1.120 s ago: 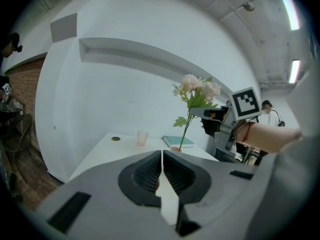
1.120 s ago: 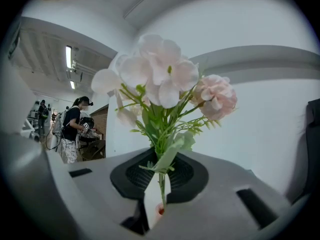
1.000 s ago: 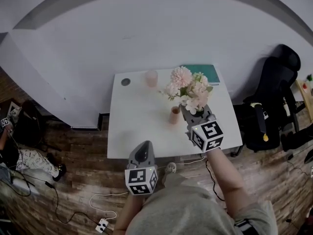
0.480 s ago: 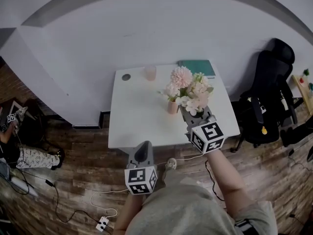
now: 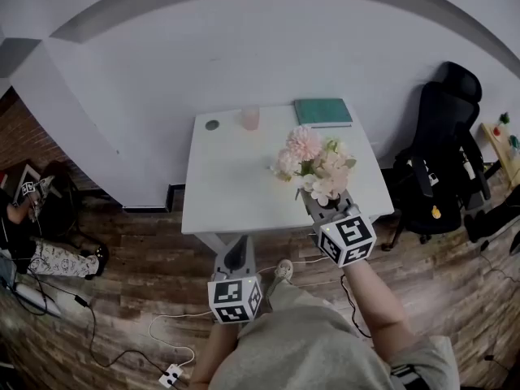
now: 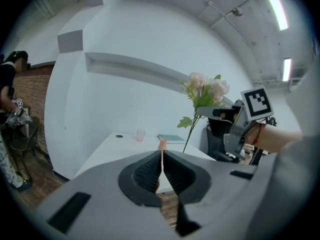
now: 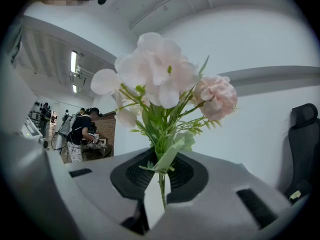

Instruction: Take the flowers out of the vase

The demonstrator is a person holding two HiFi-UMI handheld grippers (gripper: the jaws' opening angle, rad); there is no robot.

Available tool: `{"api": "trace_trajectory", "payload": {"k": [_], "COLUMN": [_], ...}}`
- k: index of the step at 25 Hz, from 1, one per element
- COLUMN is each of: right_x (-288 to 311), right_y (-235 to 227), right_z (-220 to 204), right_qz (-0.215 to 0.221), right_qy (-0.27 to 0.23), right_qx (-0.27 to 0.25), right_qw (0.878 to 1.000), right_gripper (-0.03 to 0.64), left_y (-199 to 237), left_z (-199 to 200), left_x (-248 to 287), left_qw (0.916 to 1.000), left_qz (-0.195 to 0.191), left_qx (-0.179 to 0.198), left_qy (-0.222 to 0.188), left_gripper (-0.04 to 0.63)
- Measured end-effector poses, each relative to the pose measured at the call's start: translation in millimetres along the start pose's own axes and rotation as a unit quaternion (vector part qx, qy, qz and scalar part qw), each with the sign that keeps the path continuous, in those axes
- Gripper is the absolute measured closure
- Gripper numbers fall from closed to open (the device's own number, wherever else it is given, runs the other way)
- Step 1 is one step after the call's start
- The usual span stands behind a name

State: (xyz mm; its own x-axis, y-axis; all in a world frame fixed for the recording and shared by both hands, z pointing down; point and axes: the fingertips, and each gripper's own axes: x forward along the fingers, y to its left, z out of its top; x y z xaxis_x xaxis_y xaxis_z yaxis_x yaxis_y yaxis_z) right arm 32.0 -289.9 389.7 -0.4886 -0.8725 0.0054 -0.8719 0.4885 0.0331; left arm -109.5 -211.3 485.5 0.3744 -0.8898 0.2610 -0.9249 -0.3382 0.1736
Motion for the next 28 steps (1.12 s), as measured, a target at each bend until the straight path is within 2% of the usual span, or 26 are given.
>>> {"api": "trace_trajectory", "payload": {"k": [17, 28], "right_x": [-73.0, -80.6], "right_y": [44.2, 43.7], "right_z": [-15.7, -31.4], "right_qz": [0.015, 0.020], "right_qy": [0.005, 0.019], "right_qx": [0.011, 0.024], "right_qw": [1.000, 0.999], "right_gripper": [0.569, 0.569], "left_y": [-17.9, -21.1], "left_z": [-11.9, -9.4], "left_x": [-40.3, -32.7], "left_qw": [0.9999, 0.9999], "left_qz": [0.010, 0.012], "left_qx": [-0.005, -0.003], "left_qy": [-0.012, -0.011], "left_gripper": [0.583, 0.583]}}
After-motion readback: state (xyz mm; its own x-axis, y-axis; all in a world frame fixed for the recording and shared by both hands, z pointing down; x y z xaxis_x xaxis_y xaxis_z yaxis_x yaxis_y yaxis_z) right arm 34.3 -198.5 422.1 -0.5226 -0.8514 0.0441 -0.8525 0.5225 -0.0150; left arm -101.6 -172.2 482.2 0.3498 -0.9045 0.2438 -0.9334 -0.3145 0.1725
